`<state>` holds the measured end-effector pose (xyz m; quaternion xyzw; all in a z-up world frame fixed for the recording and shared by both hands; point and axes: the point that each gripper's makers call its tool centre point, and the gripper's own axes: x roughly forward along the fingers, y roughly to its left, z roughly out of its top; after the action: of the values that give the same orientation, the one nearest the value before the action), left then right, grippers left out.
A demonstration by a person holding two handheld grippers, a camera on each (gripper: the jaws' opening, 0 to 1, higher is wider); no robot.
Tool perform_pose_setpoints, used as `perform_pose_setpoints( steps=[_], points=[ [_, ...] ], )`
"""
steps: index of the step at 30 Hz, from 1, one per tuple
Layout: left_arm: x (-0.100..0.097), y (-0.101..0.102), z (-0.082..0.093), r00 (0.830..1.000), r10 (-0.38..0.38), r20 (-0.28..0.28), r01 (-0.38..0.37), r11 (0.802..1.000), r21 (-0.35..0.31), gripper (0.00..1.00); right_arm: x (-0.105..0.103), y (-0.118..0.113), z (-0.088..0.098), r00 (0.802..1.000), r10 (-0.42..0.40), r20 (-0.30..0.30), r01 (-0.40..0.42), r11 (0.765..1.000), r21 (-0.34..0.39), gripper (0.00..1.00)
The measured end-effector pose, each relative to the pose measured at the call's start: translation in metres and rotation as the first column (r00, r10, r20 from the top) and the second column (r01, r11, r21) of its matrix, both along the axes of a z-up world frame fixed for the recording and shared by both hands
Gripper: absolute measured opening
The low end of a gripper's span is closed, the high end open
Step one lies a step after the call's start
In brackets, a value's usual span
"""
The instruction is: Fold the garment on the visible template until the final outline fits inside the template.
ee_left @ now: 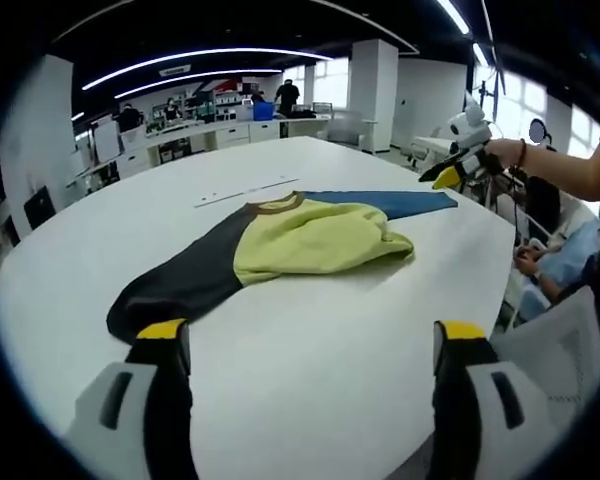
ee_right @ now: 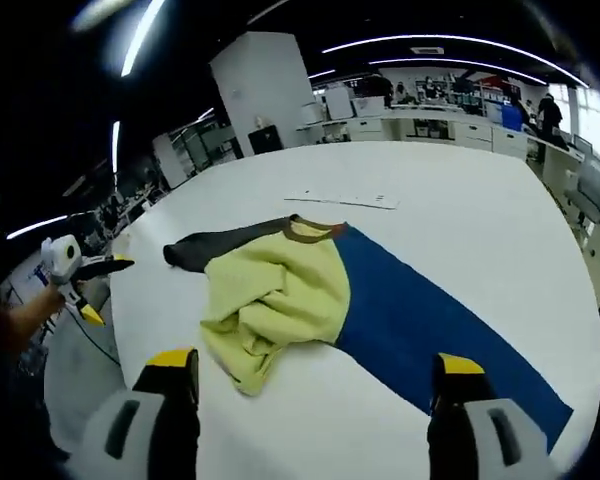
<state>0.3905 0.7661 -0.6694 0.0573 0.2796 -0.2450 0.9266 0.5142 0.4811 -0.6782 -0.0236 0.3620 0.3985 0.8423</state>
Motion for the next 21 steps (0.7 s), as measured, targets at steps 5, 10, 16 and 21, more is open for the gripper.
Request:
perform_pose_setpoints(
  steps=[5, 10, 16, 21],
  points=[
    [-0.003, 0.001, 0.000, 1.000, -0.005, -0.002, 0.005, 1.000, 0.010, 0.99, -0.015, 0.044, 0.006, 0.992, 0.126, 0.020, -0.126, 0.992, 0.016, 0.94],
    [-0.007, 0.002, -0.001, 1.000, -0.006, -0.006, 0.006, 1.000, 0.022, 0.99, -0.025, 0.073, 0.004, 0.978, 0.207, 0.030, -0.207, 0.978, 0.010, 0.91],
    [-0.009, 0.005, 0.000, 1.000, 0.005, -0.002, -0.005, 1.000, 0.016, 0.98, -0.037, 0.098, -0.002, 0.952, 0.298, 0.073, -0.298, 0.954, -0.018, 0.86],
    [-0.010, 0.005, 0.001, 1.000, 0.007, 0.003, -0.007, 1.000, 0.012, 0.98, -0.042, 0.115, -0.009, 0.935, 0.340, 0.100, -0.341, 0.940, -0.012, 0.75]
  ],
)
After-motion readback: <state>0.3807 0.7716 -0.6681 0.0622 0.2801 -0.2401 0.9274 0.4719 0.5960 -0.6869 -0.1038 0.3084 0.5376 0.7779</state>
